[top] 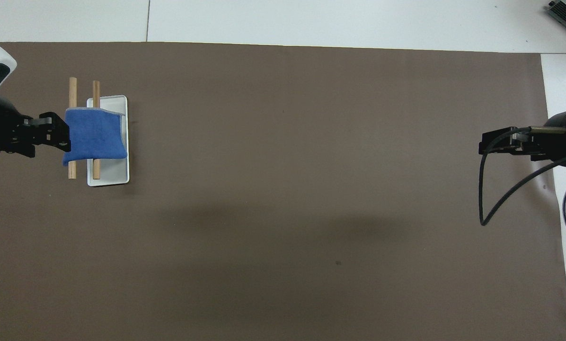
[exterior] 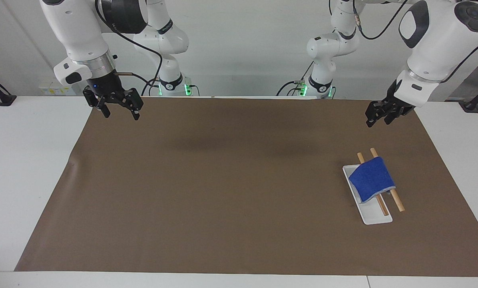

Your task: Right arm passes towel to left arm to hang

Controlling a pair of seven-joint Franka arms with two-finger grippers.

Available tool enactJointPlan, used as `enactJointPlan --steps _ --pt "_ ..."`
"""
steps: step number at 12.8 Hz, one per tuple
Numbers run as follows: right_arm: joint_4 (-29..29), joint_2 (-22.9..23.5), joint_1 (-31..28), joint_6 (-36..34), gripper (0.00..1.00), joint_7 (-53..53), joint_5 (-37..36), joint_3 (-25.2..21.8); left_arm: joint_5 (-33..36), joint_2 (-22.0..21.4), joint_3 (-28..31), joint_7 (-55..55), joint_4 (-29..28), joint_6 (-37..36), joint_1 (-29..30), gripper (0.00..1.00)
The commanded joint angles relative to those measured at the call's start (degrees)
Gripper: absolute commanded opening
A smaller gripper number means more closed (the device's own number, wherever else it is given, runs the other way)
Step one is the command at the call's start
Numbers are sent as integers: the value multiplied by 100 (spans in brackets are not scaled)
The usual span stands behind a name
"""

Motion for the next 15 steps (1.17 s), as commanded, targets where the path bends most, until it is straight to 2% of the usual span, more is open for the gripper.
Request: enactJointPlan --steps 1,4,6,9,15 --pt "55 -8 -17 -96 100 -49 -91 25 250 142 7 247 346 -345 -143 63" --pt "47 0 -8 -123 100 -49 -91 42 198 -42 -64 247 284 -197 -143 67" --pt "47 9 -8 -70 100 -40 -91 103 136 -200 -63 212 -48 285 -134 100" --pt "47 9 -8 -52 100 48 -91 156 118 -280 -55 221 -340 1191 -134 100" --pt "3 -17 -8 -114 100 48 -91 174 118 -288 -55 264 -393 1263 -90 100"
